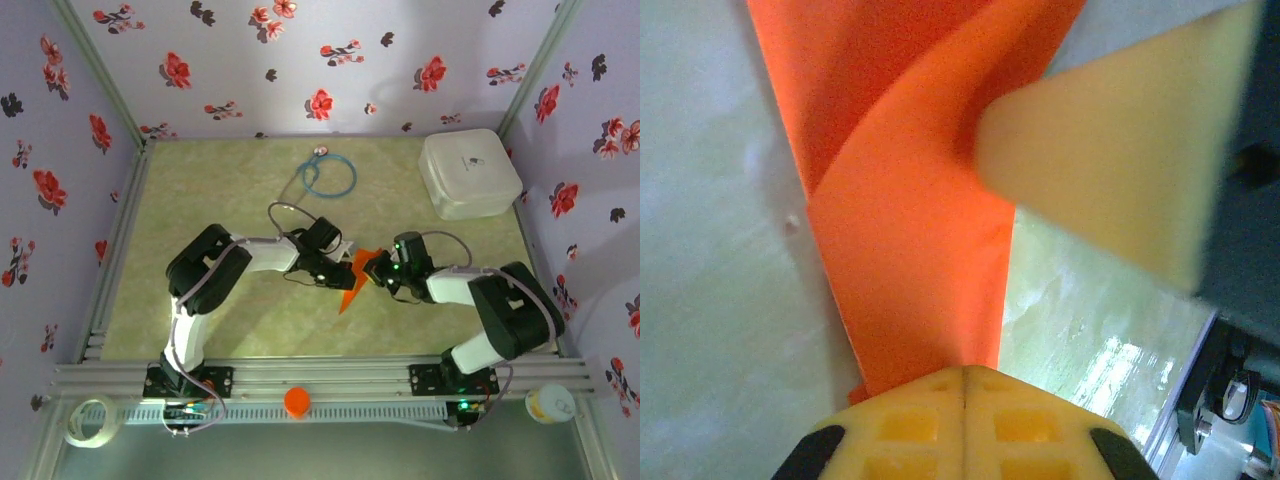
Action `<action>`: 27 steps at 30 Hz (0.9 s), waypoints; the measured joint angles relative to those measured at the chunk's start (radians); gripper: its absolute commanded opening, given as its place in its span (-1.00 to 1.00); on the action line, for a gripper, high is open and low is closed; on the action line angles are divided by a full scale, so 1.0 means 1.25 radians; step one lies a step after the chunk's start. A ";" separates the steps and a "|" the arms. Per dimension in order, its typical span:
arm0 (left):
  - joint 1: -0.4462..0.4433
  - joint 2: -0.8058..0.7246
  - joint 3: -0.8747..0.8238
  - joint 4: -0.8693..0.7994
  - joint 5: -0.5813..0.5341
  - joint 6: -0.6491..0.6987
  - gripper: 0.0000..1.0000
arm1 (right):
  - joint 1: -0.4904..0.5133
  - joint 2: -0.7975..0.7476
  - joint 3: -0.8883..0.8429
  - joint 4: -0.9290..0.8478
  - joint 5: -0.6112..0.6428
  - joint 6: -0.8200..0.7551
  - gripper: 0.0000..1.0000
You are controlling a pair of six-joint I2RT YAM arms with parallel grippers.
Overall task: Fold a paper plane with a square sheet of paper (pick it up from the middle)
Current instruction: Fold the wing for the fifth time at the center of the table.
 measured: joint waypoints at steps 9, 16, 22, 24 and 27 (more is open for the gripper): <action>0.000 -0.012 -0.020 0.018 -0.001 0.000 -1.00 | 0.011 -0.095 0.029 -0.100 0.037 -0.034 -1.00; 0.000 -0.013 -0.024 0.024 -0.001 0.000 -1.00 | 0.052 0.003 0.034 -0.086 0.034 -0.034 -1.00; 0.000 -0.014 -0.027 0.027 -0.003 0.000 -1.00 | 0.043 0.057 0.045 -0.053 0.014 -0.034 -1.00; 0.000 -0.014 -0.027 0.027 -0.004 0.000 -1.00 | 0.034 0.064 0.045 -0.044 -0.004 -0.034 -1.00; 0.001 -0.014 -0.027 0.027 -0.004 0.000 -1.00 | 0.022 0.069 0.046 -0.041 -0.024 -0.034 -1.00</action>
